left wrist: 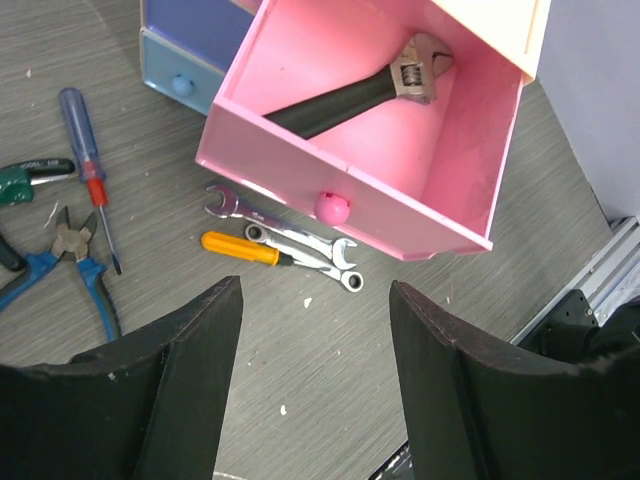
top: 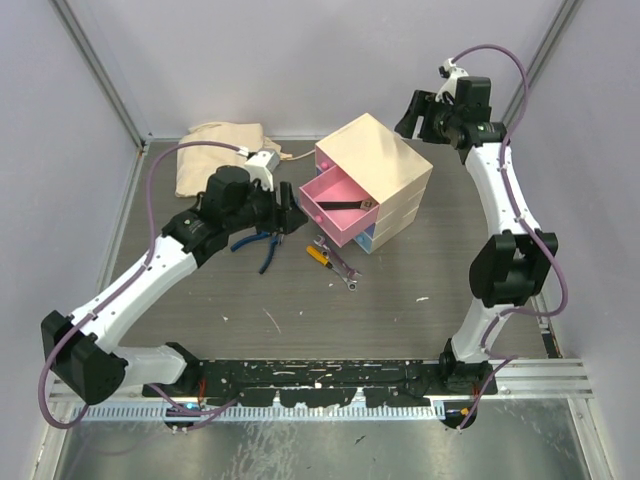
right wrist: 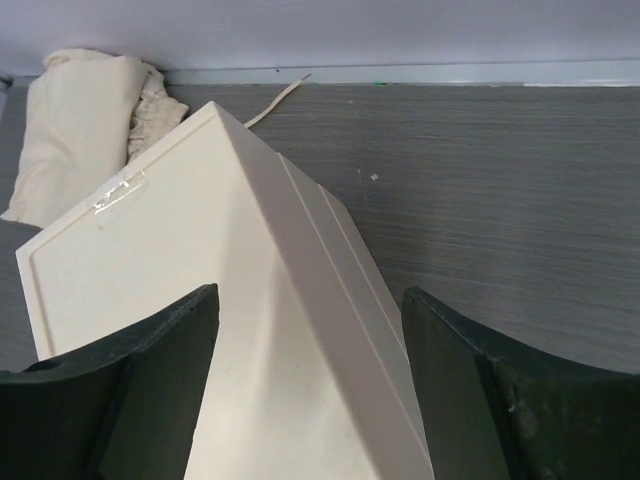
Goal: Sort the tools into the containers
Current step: Close the drawer in the storage box.
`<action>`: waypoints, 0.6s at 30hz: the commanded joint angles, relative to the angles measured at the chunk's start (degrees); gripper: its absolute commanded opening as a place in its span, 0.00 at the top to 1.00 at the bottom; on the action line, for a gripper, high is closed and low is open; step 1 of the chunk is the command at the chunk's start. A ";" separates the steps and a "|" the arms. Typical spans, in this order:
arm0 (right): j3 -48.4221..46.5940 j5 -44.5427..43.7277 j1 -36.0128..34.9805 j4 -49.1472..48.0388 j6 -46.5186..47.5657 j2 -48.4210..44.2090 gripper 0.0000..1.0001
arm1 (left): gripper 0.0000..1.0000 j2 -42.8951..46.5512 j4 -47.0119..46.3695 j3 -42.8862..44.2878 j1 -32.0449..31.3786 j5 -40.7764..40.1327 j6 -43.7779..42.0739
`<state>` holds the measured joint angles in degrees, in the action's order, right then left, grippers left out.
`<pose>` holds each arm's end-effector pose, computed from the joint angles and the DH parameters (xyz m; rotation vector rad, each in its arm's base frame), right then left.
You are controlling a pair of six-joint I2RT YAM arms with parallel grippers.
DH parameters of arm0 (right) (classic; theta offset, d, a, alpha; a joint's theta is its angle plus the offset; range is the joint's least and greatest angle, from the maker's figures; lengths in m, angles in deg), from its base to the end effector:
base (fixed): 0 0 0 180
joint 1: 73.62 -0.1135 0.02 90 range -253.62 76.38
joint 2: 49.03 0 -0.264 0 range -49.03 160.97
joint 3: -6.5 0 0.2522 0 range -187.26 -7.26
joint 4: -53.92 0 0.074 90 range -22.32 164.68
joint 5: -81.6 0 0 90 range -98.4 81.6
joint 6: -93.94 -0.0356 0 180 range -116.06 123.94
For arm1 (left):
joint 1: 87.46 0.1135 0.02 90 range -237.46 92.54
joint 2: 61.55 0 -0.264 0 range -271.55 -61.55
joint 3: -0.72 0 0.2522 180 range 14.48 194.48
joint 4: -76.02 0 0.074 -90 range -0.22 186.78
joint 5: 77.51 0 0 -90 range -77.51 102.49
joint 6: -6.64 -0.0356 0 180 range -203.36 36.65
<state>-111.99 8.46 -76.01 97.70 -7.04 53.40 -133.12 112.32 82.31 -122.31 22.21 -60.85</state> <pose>0.4141 0.0276 0.3908 -0.0296 2.0614 0.4467 0.2286 -0.1665 0.3595 0.3384 2.0903 -0.7884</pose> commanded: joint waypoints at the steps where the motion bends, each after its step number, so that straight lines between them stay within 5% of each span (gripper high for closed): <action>1: -8.00 13.24 1.75 -1.68 1.73 3.62 0.22 | 0.39 -0.55 -8.01 -0.77 -1.16 1.57 -0.79; 18: -6.74 21.96 1.95 0.37 1.80 6.25 0.27 | 0.42 -6.39 -15.79 -3.21 -3.50 -0.20 -3.95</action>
<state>-118.85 27.02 -73.93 99.38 -6.19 62.23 -139.15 102.29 78.84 -125.72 22.75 -62.80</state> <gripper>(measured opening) 0.729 0.597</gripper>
